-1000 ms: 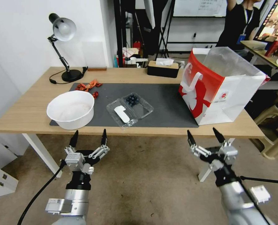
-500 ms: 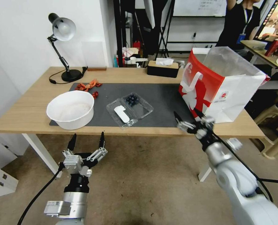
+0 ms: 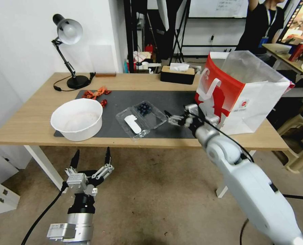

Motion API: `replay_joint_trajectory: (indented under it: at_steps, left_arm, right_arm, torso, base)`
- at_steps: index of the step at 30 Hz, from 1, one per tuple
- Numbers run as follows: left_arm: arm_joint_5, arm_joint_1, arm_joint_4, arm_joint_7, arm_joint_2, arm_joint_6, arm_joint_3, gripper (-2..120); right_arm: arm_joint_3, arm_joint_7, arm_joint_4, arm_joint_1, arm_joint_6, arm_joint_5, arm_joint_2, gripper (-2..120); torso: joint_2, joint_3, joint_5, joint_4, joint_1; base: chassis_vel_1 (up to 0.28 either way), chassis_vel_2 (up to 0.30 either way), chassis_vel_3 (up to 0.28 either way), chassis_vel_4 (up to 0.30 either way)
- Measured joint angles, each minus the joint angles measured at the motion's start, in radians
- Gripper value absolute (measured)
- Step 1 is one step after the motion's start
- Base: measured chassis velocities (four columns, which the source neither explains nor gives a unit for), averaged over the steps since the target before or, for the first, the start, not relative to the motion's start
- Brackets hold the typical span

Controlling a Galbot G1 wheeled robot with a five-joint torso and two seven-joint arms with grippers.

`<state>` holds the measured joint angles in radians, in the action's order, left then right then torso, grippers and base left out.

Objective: Close the takeout container lid, then place the container into the takeout bag.

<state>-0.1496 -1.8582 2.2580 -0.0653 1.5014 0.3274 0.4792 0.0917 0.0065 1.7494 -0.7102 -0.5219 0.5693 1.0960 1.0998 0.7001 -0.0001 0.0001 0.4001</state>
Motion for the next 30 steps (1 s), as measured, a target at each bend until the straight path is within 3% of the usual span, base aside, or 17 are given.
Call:
replay_joint_trajectory:
  at_steps: [2, 10, 23, 30]
  left_arm:
    - [0.000, 0.000, -0.002, -0.002, 0.000, 0.001, 0.002, 100]
    - [0.000, 0.005, -0.009, -0.004, 0.003, 0.001, 0.001, 100]
    - [-0.006, 0.005, -0.019, -0.013, 0.005, 0.004, 0.004, 100]
    - [-0.007, 0.007, -0.026, -0.019, 0.007, 0.006, 0.002, 100]
  right_arm:
    - [-0.036, 0.015, -0.020, 0.060, -0.073, 0.015, -0.002, 100]
    - [-0.139, 0.019, -0.103, 0.189, -0.207, 0.045, 0.002, 100]
    - [-0.304, -0.044, -0.233, 0.359, -0.221, 0.018, 0.001, 100]
    - [-0.388, -0.153, -0.291, 0.454, -0.218, 0.035, -0.031, 100]
  torso:
    - [0.000, 0.000, 0.0000, -0.0001, 0.000]
    - [0.000, 0.000, 0.0000, -0.0001, 0.000]
    - [0.000, 0.000, 0.0000, -0.0001, 0.000]
    - [0.000, 0.000, 0.0002, -0.0001, 0.000]
  base:
    - [0.000, 0.000, 0.000, 0.000]
    - [0.000, 0.000, 0.000, 0.000]
    - [0.000, 0.000, 0.000, 0.000]
    - [0.000, 0.000, 0.000, 0.000]
